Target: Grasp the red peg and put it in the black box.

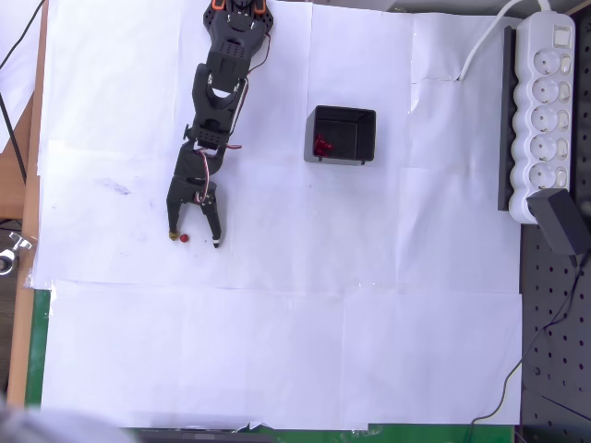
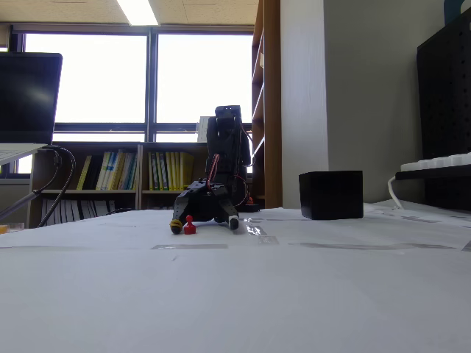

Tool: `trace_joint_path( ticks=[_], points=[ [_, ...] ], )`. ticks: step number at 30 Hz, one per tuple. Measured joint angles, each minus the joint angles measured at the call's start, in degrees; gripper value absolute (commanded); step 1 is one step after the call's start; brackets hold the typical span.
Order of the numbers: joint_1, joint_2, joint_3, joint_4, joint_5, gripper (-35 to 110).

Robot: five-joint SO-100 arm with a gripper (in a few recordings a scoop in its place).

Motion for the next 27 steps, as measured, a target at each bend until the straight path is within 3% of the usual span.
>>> trace_joint_path(
  ticks=[15, 22, 27],
  points=[
    [0.2, 0.0, 0.0, 0.0, 0.5, 0],
    [-0.6, -0.5, 0.1, 1.8, 1.0, 0],
    [-0.4, -5.9, 0.1, 11.8, 3.9, 0]
  ],
)
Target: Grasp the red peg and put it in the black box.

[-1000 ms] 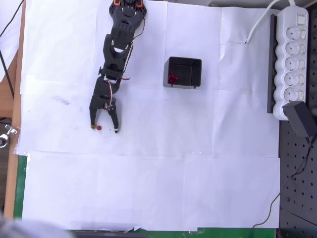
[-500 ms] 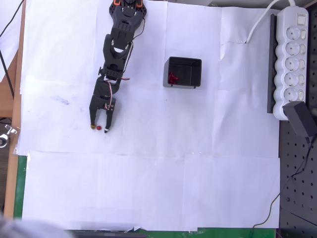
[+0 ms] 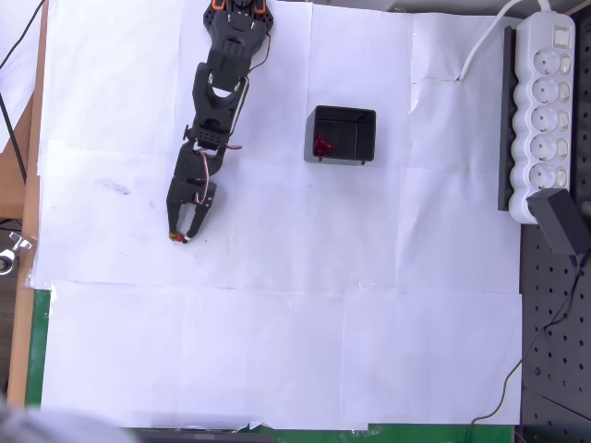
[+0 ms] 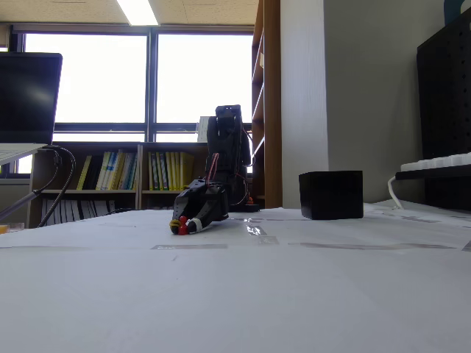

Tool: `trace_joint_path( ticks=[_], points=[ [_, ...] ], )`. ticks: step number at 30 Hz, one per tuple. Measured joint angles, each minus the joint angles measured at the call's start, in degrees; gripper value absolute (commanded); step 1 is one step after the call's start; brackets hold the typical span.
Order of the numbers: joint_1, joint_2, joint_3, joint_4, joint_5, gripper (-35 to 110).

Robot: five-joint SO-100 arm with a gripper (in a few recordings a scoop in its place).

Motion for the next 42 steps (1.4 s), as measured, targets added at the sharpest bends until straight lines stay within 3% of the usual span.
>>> trace_joint_path(
  ticks=[12, 18, 26, 30, 42],
  points=[
    [0.0, -23.4, 17.8, 70.6, 6.6, 0],
    [-3.6, -29.5, 29.3, 95.4, 7.4, 0],
    [-13.4, -35.5, 45.6, 131.7, 1.1, 0],
    [-21.9, -37.7, 48.4, 140.0, 6.9, 0],
    [-46.9, -38.2, 38.5, 135.0, 27.4, 0]
  ],
)
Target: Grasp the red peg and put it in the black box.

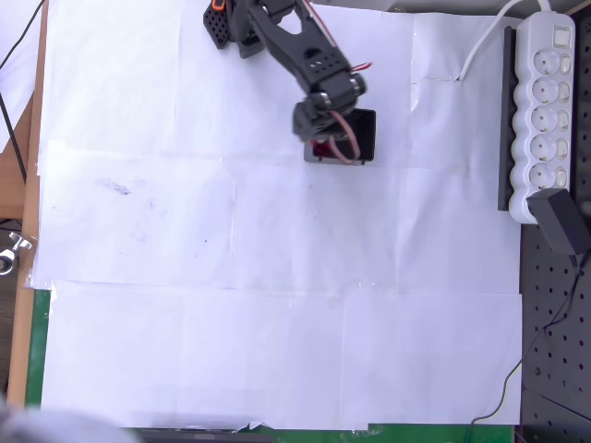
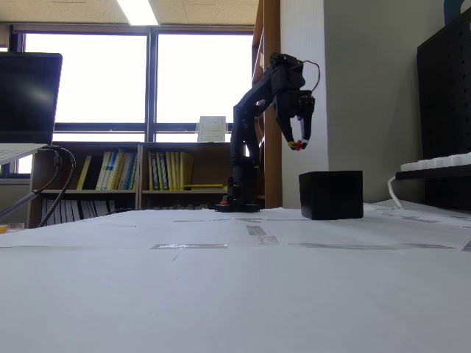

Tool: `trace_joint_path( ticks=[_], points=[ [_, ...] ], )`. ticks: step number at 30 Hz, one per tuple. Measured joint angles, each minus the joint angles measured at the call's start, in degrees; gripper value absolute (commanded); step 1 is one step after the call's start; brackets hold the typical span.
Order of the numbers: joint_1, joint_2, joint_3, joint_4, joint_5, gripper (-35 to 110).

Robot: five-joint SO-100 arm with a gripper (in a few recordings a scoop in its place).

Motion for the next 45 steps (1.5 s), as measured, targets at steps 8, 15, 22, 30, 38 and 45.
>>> trace_joint_path(
  ticks=[8, 15, 22, 30, 38, 45],
  points=[
    [-5.0, 0.0, -11.5, -12.6, 9.3, 9],
    [-6.0, 0.0, -11.8, -14.8, 13.2, 47],
    [-6.2, -0.7, -11.8, -13.1, 9.3, 47],
    [-5.4, -2.3, -9.7, -8.4, 8.1, 20],
    [-1.4, -18.5, -4.5, -11.9, -0.1, 0],
    [13.5, -49.9, -36.4, -37.8, -21.8, 0]
  ],
)
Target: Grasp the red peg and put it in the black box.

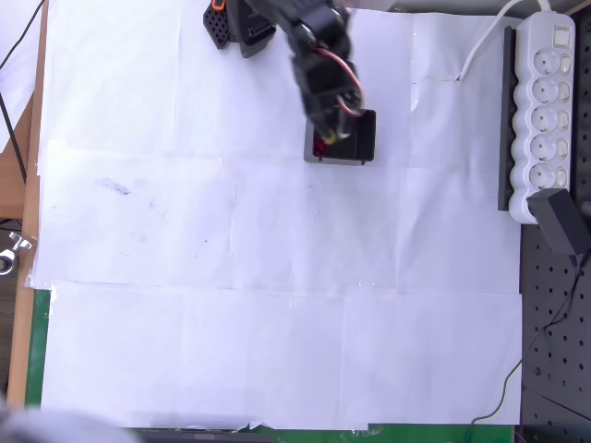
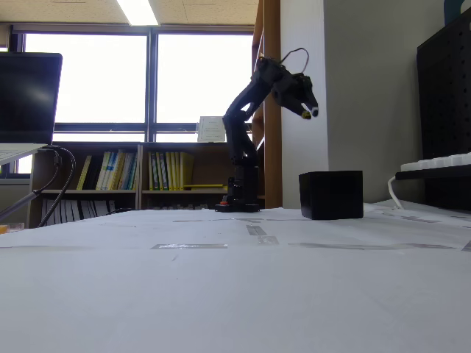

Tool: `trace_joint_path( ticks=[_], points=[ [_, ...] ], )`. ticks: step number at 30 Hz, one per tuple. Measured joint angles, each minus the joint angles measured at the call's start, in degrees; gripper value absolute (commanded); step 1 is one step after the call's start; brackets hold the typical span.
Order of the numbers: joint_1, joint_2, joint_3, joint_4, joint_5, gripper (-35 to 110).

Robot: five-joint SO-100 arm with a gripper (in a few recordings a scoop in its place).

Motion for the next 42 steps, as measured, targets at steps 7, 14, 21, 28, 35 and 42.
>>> trace_joint_path(
  ticks=[7, 14, 21, 28, 35, 42],
  points=[
    [14.6, -33.7, -49.1, -8.9, -9.1, 0],
    [16.9, -43.9, -66.4, -8.6, -7.8, 0],
    [16.8, -49.1, -69.6, -8.6, -7.8, 0],
    [16.8, -49.1, -69.6, 1.9, -7.8, 0],
    [16.8, -49.1, -69.6, 12.4, -7.8, 0],
    [18.8, -49.1, -69.6, 17.4, -9.1, 0]
  ],
)
